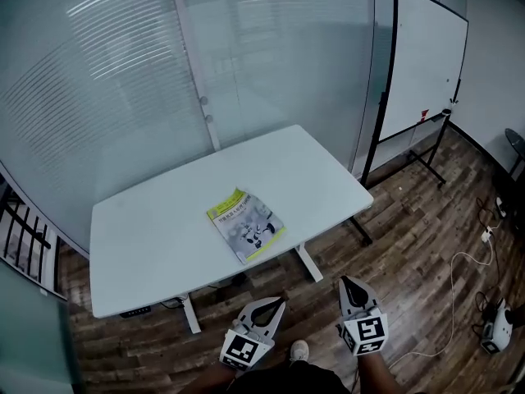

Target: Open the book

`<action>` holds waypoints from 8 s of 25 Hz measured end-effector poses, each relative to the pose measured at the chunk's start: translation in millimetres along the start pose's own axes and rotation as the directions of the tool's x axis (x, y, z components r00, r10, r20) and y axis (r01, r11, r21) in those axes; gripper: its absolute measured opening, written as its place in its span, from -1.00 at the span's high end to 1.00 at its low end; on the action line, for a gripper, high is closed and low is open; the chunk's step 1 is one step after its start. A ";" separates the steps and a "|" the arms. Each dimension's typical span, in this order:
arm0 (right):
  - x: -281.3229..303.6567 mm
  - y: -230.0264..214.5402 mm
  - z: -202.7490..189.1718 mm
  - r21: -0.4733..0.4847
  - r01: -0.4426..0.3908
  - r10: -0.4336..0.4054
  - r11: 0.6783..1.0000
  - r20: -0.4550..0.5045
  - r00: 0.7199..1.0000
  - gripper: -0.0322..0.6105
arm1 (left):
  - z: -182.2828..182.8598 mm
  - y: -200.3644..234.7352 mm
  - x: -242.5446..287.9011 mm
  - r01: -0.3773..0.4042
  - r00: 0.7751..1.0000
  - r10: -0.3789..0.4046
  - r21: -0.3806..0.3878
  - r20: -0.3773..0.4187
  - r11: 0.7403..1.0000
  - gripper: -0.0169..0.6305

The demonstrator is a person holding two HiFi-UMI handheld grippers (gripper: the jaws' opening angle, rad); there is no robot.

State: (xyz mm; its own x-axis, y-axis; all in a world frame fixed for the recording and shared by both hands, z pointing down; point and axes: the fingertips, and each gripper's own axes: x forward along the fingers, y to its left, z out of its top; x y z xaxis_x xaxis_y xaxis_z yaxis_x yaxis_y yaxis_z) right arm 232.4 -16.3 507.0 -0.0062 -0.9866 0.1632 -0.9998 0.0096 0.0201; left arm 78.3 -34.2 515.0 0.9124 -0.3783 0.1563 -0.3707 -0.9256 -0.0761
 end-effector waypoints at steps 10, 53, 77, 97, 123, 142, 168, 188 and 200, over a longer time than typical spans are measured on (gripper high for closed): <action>57.7 9.6 -4.5 -0.035 -0.178 0.178 0.983 -0.013 0.984 0.88 | -3.8 35.6 23.6 -0.126 0.991 0.127 0.045 -0.030 0.991 0.91; 257.9 88.2 -39.9 -0.042 -0.301 0.278 0.953 -0.280 0.919 0.88 | -53.5 217.9 -42.5 -0.436 0.900 0.425 -0.162 -0.100 0.885 0.91; 313.6 66.3 -89.3 0.191 -0.289 0.346 0.938 -0.531 0.774 0.20 | -50.2 228.6 -39.3 -0.432 0.902 0.420 -0.169 -0.101 0.886 0.91; 328.4 73.1 -92.5 0.409 -0.325 0.519 0.853 -0.593 0.616 0.46 | -47.4 228.6 -37.3 -0.437 0.899 0.431 -0.153 -0.074 0.886 0.91; 319.6 81.2 -49.4 0.034 -0.397 0.356 0.917 -0.514 0.780 0.74 | -50.1 216.3 -48.0 -0.488 0.873 0.476 -0.163 -0.107 0.857 0.91; 326.4 75.6 -70.6 -0.074 -0.409 0.307 0.909 -0.545 0.780 0.63 | -55.5 180.6 -65.1 -0.573 0.819 0.553 -0.176 -0.151 0.800 0.91; 320.0 92.4 -48.1 -0.325 -0.452 0.295 0.831 -0.433 0.852 0.87 | -67.3 162.0 -27.2 -0.569 0.822 0.545 -0.233 -0.166 0.788 0.91; 254.1 187.7 28.8 -0.612 -0.456 0.309 0.646 -0.337 0.889 0.87 | -79.3 197.1 -114.3 -0.599 0.800 0.580 -0.262 -0.155 0.756 0.91; 230.2 252.9 22.5 -0.738 -0.463 0.298 0.491 -0.357 0.885 0.87 | -90.3 215.2 -162.6 -0.637 0.769 0.617 -0.271 -0.165 0.722 0.91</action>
State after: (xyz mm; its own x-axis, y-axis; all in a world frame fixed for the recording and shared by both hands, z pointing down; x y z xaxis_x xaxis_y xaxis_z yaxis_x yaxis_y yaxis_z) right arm -22.4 -244.6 527.4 -0.2962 -0.8123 0.5025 -0.4718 0.5818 0.6625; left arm -165.5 -173.0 562.1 0.4445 -0.8641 0.2362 -0.8958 -0.4302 0.1118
